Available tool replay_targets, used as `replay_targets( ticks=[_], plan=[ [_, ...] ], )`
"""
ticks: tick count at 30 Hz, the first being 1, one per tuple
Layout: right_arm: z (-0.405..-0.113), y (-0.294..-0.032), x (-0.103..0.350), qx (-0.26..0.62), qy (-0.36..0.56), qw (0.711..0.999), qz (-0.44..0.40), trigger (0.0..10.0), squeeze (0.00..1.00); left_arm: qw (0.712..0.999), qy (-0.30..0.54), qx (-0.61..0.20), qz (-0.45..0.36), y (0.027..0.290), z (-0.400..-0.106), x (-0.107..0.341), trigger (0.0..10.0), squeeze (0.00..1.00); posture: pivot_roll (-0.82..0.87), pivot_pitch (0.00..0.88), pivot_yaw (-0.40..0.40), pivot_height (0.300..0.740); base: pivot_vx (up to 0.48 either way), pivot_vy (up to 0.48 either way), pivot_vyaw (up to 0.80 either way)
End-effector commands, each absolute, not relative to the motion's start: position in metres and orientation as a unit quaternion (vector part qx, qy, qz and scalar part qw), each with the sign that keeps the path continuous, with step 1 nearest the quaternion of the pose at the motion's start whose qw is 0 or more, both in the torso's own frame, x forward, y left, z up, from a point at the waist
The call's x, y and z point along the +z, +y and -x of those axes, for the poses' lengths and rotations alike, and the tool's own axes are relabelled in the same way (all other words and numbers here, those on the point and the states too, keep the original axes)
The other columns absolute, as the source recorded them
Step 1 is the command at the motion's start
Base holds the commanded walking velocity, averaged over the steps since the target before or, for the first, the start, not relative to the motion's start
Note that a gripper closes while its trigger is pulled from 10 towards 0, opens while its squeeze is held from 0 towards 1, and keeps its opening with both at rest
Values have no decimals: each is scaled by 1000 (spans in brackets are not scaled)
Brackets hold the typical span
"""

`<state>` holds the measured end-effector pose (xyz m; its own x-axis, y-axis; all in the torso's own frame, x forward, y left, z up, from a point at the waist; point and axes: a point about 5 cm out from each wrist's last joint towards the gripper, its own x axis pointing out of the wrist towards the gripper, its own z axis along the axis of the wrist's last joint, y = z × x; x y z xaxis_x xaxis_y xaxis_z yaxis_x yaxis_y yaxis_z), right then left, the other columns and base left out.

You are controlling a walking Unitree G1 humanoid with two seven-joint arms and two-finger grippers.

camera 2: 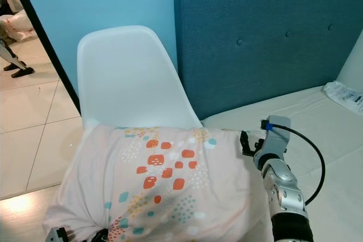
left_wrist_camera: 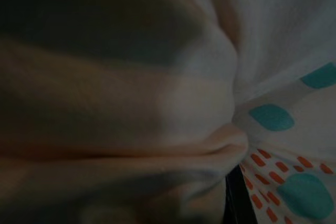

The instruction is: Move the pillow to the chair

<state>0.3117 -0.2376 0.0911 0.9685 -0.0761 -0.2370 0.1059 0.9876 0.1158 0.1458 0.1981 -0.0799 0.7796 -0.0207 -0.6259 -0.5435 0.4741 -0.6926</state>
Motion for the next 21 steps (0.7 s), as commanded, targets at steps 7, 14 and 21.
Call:
replay_targets(
  ticks=[7,14,21],
  plan=[
    [-311,-240,91,-49,116,990,-64,10000,0,996,67,54,-22,210,-301,72,10000,0,48,43,-46,586,0,0,0],
    [-311,-240,91,-49,116,990,-64,10000,0,996,67,54,-22,210,-301,72,10000,0,48,43,-46,586,0,0,0],
    [-311,-240,91,-49,116,990,-64,10000,0,996,67,54,-22,210,-301,72,10000,0,48,43,-46,586,0,0,0]
  ],
)
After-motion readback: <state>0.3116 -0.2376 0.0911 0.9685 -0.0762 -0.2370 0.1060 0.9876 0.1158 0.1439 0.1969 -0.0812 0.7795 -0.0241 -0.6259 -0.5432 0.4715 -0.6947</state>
